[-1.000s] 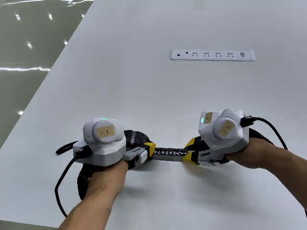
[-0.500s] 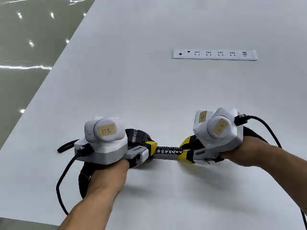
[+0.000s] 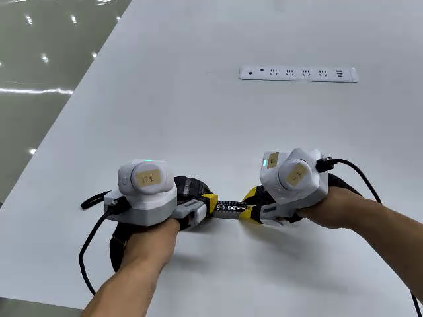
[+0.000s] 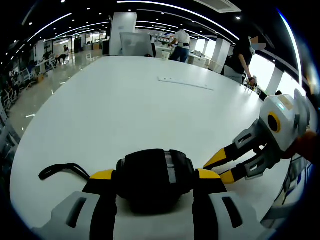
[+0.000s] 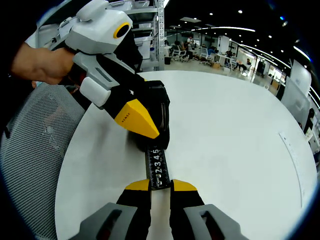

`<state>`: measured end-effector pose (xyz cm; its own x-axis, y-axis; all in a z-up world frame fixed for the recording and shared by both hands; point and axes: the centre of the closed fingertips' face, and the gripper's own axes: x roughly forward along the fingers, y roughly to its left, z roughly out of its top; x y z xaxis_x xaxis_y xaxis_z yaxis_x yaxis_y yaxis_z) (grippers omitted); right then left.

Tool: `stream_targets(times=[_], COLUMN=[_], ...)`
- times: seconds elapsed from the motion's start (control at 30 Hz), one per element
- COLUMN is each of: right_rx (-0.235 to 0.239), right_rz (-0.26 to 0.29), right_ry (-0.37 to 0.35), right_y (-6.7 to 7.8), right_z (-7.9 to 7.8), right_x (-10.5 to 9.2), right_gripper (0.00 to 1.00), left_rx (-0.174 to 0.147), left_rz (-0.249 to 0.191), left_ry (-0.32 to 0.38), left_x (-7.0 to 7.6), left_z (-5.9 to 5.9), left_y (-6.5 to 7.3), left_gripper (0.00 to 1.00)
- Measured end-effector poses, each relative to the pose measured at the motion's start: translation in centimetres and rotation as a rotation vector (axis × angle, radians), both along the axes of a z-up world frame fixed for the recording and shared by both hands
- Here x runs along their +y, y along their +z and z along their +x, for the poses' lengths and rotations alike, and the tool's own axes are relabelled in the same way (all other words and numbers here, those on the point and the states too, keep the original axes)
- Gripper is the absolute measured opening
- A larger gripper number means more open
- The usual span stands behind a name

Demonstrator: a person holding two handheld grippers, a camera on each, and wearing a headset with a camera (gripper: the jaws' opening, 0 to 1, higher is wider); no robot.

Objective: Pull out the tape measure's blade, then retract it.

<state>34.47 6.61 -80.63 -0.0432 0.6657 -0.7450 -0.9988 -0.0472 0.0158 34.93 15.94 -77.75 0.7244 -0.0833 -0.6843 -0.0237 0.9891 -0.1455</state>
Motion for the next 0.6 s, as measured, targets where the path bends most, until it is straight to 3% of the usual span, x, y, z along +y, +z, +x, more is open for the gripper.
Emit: stream_targets(times=[0.6], right_rx=[0.002], right_rz=[0.016], right_ry=[0.028], right_y=[-0.1], right_z=[-0.2], right_x=[2.0], right_gripper=[0.10], left_rx=[0.001], left_rz=[-0.002], left_ry=[0.001], left_x=[-0.1], left_z=[0.0], left_y=[0.1], left_gripper=[0.56])
